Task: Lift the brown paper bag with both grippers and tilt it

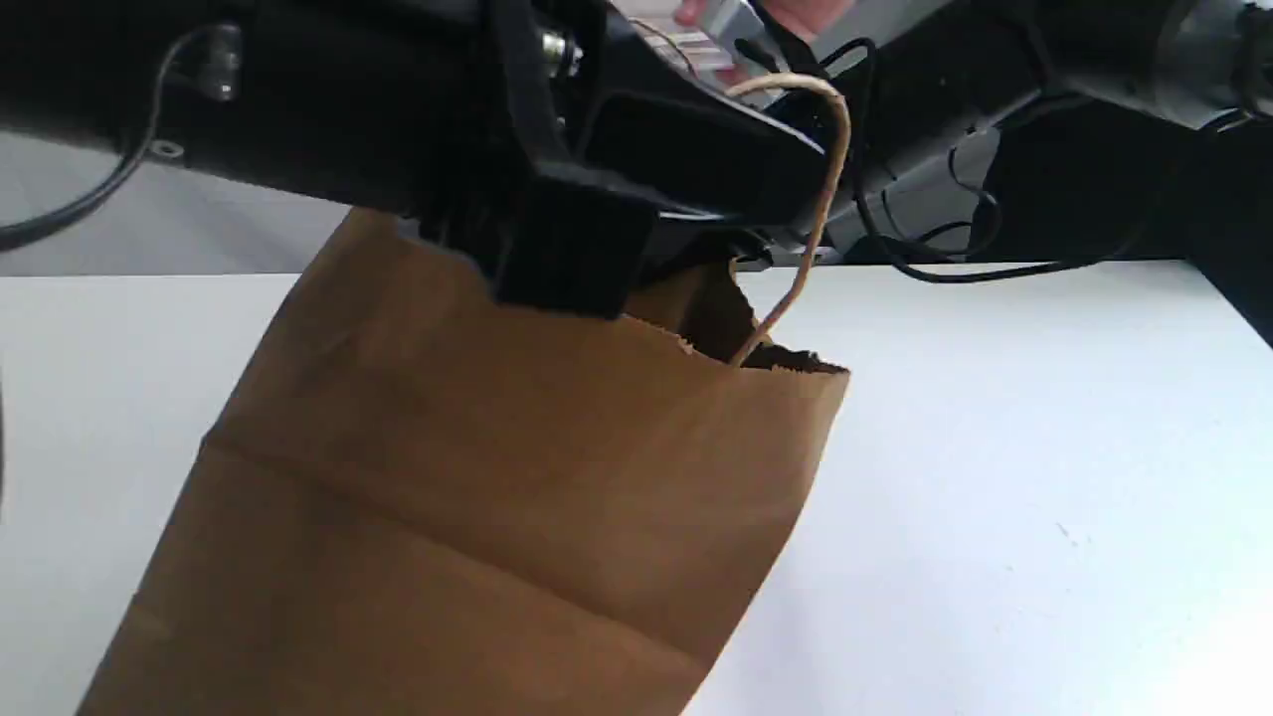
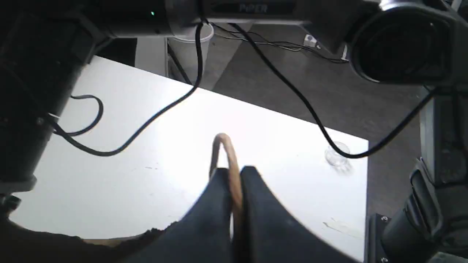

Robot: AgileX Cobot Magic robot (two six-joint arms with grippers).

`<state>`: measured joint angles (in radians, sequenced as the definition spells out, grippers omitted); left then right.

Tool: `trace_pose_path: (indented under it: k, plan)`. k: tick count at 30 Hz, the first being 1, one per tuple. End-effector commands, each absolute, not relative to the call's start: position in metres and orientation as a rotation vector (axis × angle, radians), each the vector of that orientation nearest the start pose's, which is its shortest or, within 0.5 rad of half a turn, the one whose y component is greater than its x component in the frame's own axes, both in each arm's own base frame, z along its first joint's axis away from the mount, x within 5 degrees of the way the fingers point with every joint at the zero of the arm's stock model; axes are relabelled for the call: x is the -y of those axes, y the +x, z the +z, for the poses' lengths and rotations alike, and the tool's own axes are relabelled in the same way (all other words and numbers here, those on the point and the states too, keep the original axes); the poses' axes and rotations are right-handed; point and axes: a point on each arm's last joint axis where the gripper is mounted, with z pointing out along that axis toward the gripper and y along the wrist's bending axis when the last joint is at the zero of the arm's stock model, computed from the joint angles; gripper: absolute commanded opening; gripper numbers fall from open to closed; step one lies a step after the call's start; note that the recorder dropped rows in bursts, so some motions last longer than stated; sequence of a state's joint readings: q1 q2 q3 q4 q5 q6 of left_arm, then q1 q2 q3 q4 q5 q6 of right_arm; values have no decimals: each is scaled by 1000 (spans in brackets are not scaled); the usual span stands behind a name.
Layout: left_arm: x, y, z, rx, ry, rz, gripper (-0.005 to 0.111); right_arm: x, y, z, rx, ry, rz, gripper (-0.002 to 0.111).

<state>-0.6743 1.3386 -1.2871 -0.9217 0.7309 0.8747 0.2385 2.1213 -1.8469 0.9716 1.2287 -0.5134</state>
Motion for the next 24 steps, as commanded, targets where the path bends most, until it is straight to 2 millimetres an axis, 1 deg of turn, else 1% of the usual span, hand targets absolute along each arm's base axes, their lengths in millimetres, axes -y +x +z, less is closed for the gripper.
trace_pose_path:
  k: [1, 24]
  plan:
    - [217, 197, 412, -1736, 1063, -927, 0, -174, 426, 265, -2501, -574, 1297, 0]
    - [217, 199, 411, -1748, 1047, -903, 0, -174, 427, 263, -2505, -569, 1298, 0]
